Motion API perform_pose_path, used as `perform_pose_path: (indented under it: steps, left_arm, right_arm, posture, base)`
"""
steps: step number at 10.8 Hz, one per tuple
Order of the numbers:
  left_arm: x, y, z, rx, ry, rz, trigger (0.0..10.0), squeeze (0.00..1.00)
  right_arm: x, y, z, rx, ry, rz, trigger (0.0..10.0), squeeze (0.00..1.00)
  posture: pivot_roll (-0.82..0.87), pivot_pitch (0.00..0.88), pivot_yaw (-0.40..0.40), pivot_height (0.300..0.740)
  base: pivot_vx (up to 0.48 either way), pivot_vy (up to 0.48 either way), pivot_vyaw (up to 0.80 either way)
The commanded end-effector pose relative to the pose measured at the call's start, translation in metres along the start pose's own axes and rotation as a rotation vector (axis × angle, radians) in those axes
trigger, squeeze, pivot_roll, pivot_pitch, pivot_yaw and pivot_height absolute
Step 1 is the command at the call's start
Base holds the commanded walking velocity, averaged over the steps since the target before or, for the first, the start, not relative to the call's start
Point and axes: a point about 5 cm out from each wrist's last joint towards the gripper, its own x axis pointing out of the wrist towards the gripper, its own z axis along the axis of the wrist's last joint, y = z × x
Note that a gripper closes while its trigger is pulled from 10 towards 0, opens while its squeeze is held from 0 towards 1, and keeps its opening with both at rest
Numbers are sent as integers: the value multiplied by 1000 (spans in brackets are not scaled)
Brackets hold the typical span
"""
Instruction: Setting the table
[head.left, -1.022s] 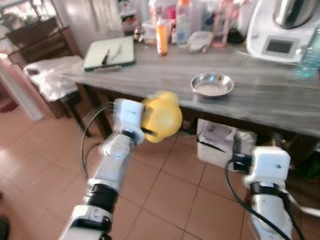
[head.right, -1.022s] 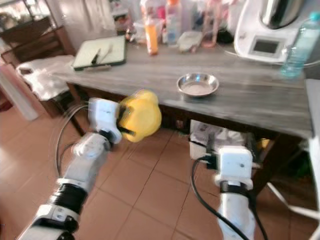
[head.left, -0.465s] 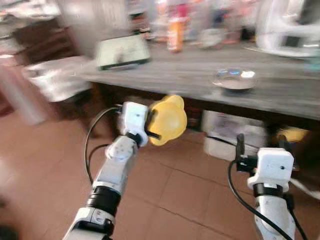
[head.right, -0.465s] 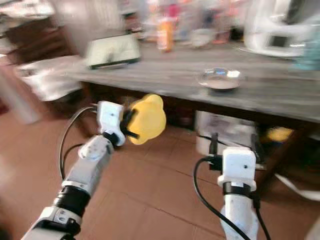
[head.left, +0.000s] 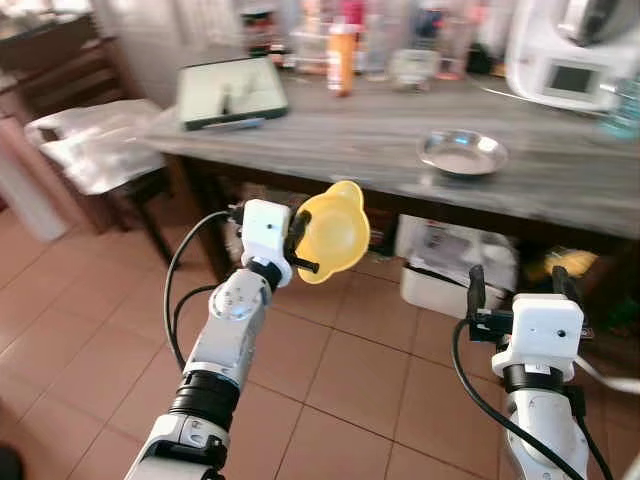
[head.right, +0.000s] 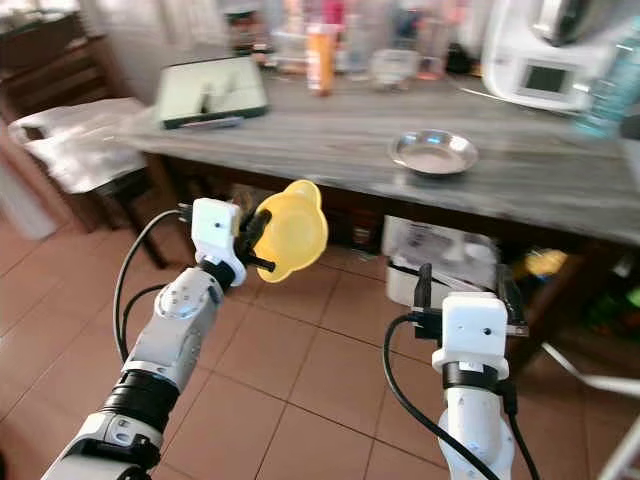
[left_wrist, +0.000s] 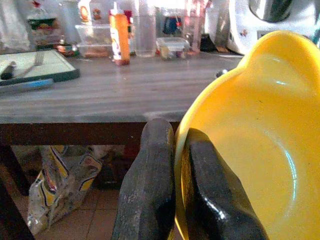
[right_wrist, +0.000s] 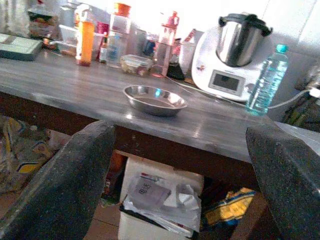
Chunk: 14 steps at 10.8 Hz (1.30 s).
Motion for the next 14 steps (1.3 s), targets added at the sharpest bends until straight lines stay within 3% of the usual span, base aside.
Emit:
perform_pose_path:
  steps: [1, 3, 7, 14]
  left_arm:
    - [1, -1, 8, -5, -37, -24, 10000, 0]
    - [-1, -6, 8, -32, -54, -67, 10000, 0]
    - [-2, -10, 8, -48, -50, -111, 10000, 0]
    - [-3, -9, 7, -44, -44, -113, 10000, 0]
  right_arm:
    - [0, -1, 6, -1, -19, -2, 10000, 0]
    - [0, -4, 6, -11, -20, -17, 10000, 0]
    - [-1, -3, 5, -13, -14, -25, 10000, 0]
    - [0, 1, 6, -28, -25, 1, 10000, 0]
  posture:
    - [13, 37, 71, 740]
    - [13, 39, 72, 740]
    - [11, 37, 76, 740]
    - [17, 35, 78, 740]
  base:
    - [0, 0, 0]
    - [141, 0, 0]
    - [338, 0, -647]
    - [364, 0, 72]
